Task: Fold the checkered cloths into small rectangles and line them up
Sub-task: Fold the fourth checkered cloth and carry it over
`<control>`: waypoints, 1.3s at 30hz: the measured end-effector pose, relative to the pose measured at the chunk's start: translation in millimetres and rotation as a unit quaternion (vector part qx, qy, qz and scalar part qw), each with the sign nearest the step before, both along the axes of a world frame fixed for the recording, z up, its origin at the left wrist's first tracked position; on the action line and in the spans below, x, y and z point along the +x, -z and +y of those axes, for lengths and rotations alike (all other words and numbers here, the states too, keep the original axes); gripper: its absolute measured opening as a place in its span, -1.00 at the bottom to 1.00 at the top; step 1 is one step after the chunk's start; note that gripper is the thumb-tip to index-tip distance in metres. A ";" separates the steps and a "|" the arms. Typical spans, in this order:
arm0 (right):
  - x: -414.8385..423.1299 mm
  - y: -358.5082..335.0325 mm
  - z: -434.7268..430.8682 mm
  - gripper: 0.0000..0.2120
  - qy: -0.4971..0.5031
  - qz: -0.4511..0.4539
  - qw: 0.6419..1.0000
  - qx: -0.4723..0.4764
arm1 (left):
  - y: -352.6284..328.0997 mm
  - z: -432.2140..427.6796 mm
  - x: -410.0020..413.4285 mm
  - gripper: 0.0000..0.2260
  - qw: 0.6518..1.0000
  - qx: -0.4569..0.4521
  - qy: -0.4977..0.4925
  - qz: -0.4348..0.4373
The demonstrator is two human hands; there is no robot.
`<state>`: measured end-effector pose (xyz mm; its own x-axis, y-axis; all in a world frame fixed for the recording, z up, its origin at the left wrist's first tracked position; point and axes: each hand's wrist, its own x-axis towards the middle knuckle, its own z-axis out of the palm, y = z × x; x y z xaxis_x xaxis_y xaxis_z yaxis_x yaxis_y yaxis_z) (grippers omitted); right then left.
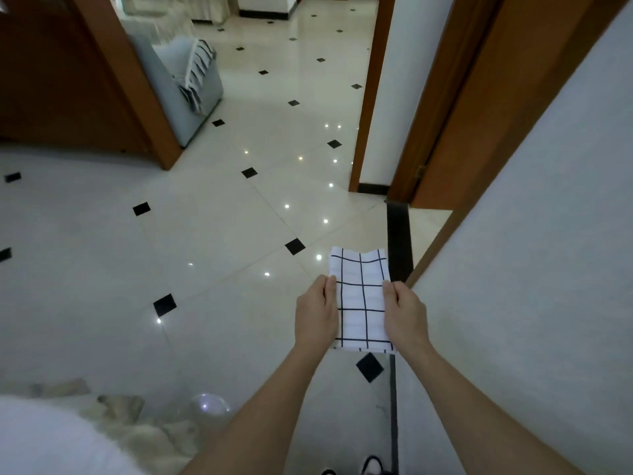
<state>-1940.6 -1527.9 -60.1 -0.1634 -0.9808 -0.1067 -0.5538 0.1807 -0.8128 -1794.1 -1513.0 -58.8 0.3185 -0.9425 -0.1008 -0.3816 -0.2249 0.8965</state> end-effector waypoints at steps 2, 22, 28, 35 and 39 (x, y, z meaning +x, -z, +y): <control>14.1 2.8 -26.9 -0.62 -0.011 0.000 1.000 0.002 | 0.3 -20.2 12.2 -0.63 1.000 -0.002 -0.018 0.001; 314.0 11.3 -299.5 -0.61 -0.448 -0.004 0.894 -0.005 | 7.8 -185.7 236.1 -0.64 0.890 0.021 -0.455 -0.009; 421.1 14.0 -241.3 -0.62 -0.623 -0.015 0.782 0.012 | 12.2 -114.4 286.6 -0.65 0.768 0.049 -0.638 -0.017; 493.7 23.0 -116.2 -0.62 -0.774 -0.005 0.632 0.020 | 21.6 3.4 299.7 -0.64 0.620 0.078 -0.781 -0.014; 524.5 28.3 -41.3 -0.62 -0.823 0.012 0.567 0.012 | 33.9 67.5 309.5 -0.65 0.547 0.047 -0.836 0.011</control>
<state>-1416.1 -1569.1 -88.4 0.9706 0.1958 -0.1402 0.0014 -0.5869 -0.8097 -1484.5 -1445.6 -92.6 0.7246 0.6740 -0.1440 0.4376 -0.2884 0.8517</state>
